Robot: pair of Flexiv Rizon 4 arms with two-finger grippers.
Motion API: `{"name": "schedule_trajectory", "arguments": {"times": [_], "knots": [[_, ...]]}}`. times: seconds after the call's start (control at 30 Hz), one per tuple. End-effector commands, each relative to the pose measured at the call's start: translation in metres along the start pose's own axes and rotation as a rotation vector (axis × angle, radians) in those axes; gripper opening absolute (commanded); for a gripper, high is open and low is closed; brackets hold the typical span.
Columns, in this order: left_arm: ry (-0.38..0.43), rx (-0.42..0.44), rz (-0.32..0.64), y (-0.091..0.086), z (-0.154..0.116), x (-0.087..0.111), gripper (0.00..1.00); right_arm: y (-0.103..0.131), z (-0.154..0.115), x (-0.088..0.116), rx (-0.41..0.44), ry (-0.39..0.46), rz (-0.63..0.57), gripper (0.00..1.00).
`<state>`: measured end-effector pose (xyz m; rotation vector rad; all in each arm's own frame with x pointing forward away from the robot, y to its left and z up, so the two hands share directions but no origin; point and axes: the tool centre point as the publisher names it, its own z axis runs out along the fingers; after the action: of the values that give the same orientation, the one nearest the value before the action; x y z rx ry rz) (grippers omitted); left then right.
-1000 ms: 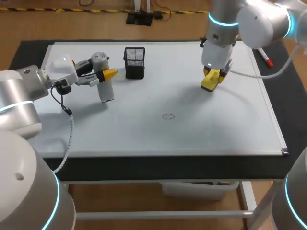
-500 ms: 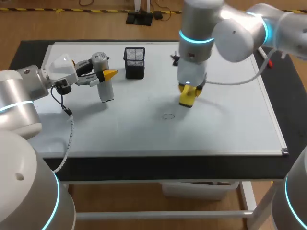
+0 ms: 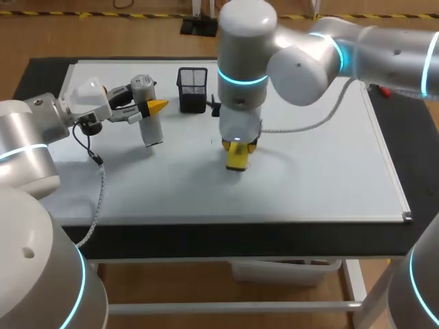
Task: Pick up the inspection probe, press it on each red-marked spot on the whiteboard one by one, put down the probe, pick up the eraser, and wipe off all the red marks.
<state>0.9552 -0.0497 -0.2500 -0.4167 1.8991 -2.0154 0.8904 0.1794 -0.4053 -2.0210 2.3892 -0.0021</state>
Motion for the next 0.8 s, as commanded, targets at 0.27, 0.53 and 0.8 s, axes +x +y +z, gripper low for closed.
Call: {"name": "schedule_trajectory", "arguments": {"times": [0.27, 0.53, 0.8], "knots": [[0.001, 0.002, 0.001, 0.0, 0.0, 0.0, 0.0, 0.018, 0.017, -0.025, -0.022, 0.004, -0.072, 0.0], [0.001, 0.002, 0.001, 0.0, 0.0, 0.0, 0.0, 0.021, 0.019, -0.029, -0.031, -0.002, -0.086, 0.0], [0.001, 0.002, 0.001, 0.0, 0.0, 0.0, 0.0, 0.022, 0.025, -0.028, -0.043, -0.001, -0.09, 0.0]]}}
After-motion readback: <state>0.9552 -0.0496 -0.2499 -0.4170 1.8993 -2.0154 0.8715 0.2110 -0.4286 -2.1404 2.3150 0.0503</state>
